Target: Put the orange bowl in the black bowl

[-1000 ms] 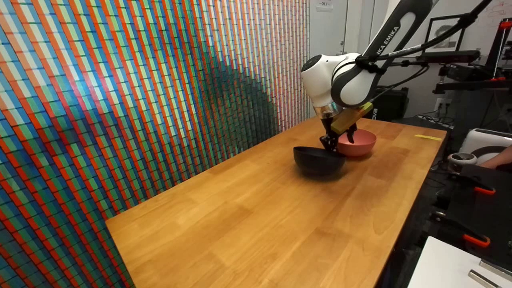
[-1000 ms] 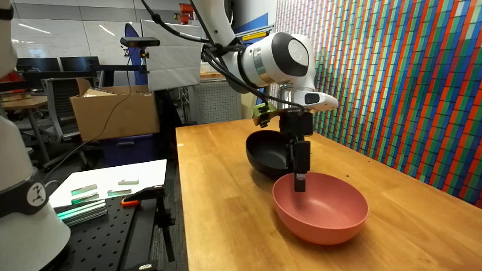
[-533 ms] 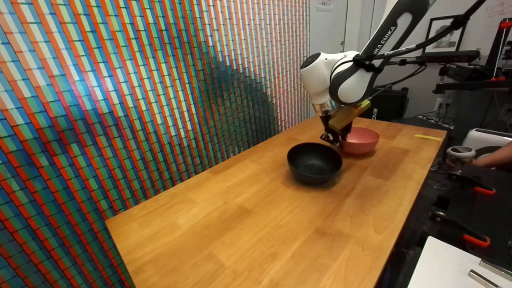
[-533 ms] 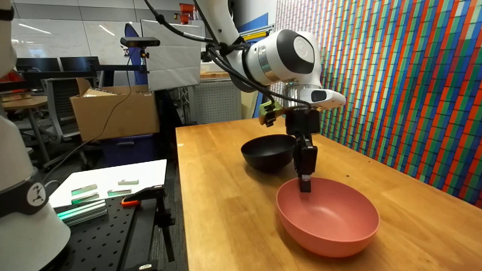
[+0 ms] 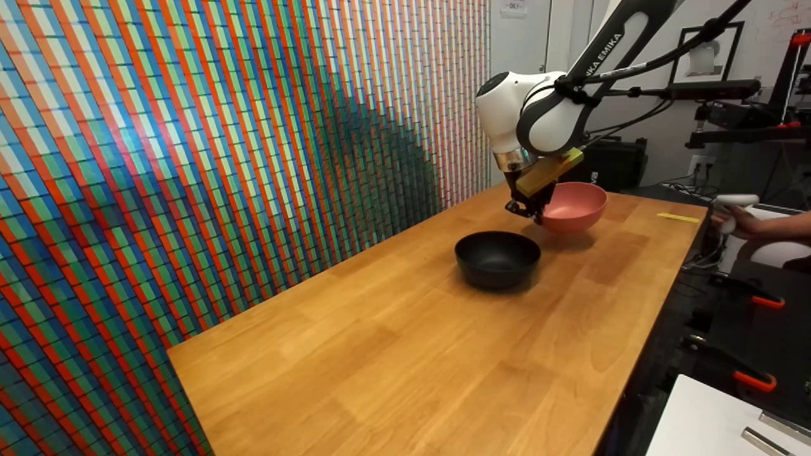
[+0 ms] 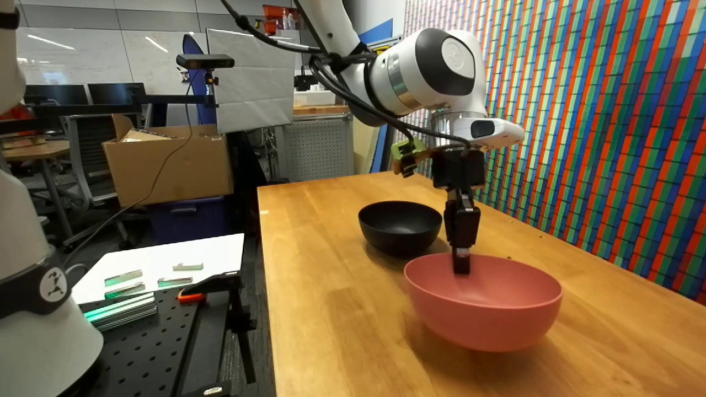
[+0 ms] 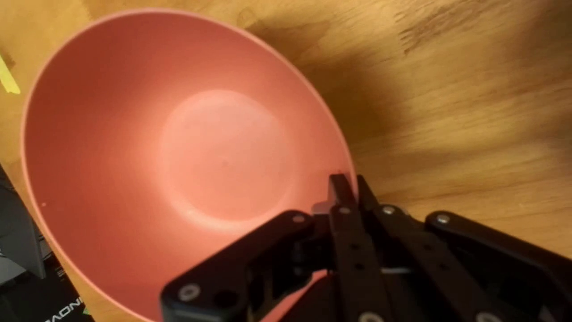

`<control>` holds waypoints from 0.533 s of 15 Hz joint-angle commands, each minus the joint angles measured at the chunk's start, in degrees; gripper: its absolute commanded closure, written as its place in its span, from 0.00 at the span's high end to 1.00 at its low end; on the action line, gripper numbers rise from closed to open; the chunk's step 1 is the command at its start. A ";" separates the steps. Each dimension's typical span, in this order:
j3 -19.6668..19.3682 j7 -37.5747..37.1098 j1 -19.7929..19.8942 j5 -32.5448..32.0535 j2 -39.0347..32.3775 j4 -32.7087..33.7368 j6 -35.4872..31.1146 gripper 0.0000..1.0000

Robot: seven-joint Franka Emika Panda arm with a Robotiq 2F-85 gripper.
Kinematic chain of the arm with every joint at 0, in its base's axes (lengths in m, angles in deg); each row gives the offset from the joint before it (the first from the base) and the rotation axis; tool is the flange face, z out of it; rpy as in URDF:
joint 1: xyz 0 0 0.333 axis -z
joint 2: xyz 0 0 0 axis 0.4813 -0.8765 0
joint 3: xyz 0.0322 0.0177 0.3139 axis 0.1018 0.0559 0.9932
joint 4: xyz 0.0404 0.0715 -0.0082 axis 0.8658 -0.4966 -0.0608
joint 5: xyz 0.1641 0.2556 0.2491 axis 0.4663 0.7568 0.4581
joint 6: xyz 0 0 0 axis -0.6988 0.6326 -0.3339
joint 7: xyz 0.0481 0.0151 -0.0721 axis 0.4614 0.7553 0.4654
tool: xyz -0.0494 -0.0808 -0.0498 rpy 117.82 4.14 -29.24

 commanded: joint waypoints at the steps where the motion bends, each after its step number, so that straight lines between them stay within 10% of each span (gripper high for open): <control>1: 1.29 5.63 1.58 6.10 6.08 0.36 2.40 0.01; 8: 6.10 12.64 0.72 15.60 19.51 0.67 2.15 0.01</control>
